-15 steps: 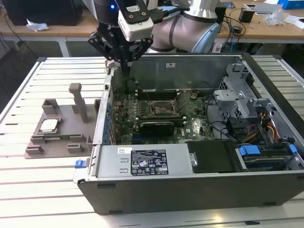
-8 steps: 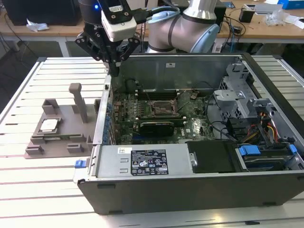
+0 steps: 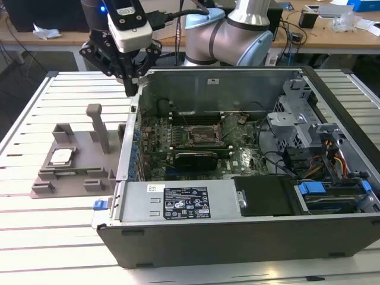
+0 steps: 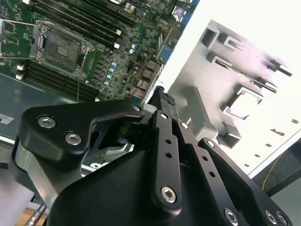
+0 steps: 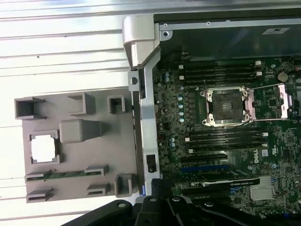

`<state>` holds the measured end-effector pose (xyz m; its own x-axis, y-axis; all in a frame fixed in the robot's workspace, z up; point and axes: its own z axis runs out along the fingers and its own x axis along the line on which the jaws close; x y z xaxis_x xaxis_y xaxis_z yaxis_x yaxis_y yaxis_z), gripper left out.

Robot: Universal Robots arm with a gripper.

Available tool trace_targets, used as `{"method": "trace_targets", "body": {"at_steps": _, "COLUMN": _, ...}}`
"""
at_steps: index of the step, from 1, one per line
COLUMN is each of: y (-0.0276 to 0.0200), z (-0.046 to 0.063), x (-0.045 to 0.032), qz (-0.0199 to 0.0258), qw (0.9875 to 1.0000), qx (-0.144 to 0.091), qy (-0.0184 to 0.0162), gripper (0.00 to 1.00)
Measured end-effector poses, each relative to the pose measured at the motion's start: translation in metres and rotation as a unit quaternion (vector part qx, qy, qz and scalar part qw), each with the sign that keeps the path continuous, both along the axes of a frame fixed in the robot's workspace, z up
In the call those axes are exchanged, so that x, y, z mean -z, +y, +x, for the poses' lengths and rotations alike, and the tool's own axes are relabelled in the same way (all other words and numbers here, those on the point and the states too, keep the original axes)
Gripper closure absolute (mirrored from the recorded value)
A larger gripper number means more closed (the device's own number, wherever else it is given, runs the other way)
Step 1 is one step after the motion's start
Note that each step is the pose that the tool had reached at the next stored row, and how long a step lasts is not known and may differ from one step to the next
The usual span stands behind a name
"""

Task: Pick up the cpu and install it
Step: 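Reach for the cpu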

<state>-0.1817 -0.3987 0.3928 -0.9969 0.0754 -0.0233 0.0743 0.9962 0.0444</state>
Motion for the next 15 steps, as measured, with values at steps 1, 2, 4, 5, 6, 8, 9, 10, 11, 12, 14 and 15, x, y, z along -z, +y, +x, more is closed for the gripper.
{"method": "trace_targets", "body": {"at_steps": 1, "y": 0.0000, "z": -0.002, "x": 0.0000, "qz": 0.0000, "qw": 1.0000, "qx": 0.000, "qy": 0.0000, "gripper": 0.89}}
{"method": "trace_targets", "body": {"at_steps": 2, "y": 0.0000, "z": -0.003, "x": 0.0000, "qz": 0.0000, "qw": 1.0000, "qx": 0.000, "qy": 0.0000, "gripper": 0.89}}
{"method": "trace_targets", "body": {"at_steps": 4, "y": 0.0000, "z": -0.008, "x": 0.0001, "qz": 0.0000, "qw": 1.0000, "qx": 0.000, "qy": 0.0000, "gripper": 0.89}}
{"method": "trace_targets", "body": {"at_steps": 5, "y": 0.0000, "z": -0.010, "x": 0.0001, "qz": 0.0000, "qw": 1.0000, "qx": 0.000, "qy": 0.0000, "gripper": 0.89}}
{"method": "trace_targets", "body": {"at_steps": 6, "y": 0.0000, "z": -0.012, "x": 0.0001, "qz": 0.0000, "qw": 1.0000, "qx": 0.000, "qy": 0.0000, "gripper": 0.89}}
{"method": "trace_targets", "body": {"at_steps": 8, "y": 0.0000, "z": -0.015, "x": 0.0002, "qz": 0.0000, "qw": 1.0000, "qx": 0.000, "qy": 0.0000, "gripper": 0.89}}
{"method": "trace_targets", "body": {"at_steps": 9, "y": 0.0000, "z": -0.017, "x": 0.0002, "qz": 0.0000, "qw": 1.0000, "qx": 0.000, "qy": 0.0000, "gripper": 0.89}}
{"method": "trace_targets", "body": {"at_steps": 10, "y": 0.0000, "z": -0.019, "x": 0.0002, "qz": 0.0000, "qw": 1.0000, "qx": 0.000, "qy": 0.0000, "gripper": 0.89}}
{"method": "trace_targets", "body": {"at_steps": 11, "y": 0.0000, "z": -0.023, "x": 0.0003, "qz": 0.0000, "qw": 1.0000, "qx": 0.000, "qy": 0.0000, "gripper": 0.89}}
{"method": "trace_targets", "body": {"at_steps": 12, "y": 0.0000, "z": -0.026, "x": 0.0004, "qz": 0.0000, "qw": 1.0000, "qx": 0.000, "qy": 0.0000, "gripper": 0.89}}
{"method": "trace_targets", "body": {"at_steps": 14, "y": 0.0001, "z": -0.030, "x": 0.0005, "qz": 0.0000, "qw": 1.0000, "qx": 0.000, "qy": 0.0000, "gripper": 0.89}}
{"method": "trace_targets", "body": {"at_steps": 15, "y": 0.0001, "z": -0.034, "x": 0.0005, "qz": 0.0000, "qw": 1.0000, "qx": 0.000, "qy": 0.0000, "gripper": 0.89}}
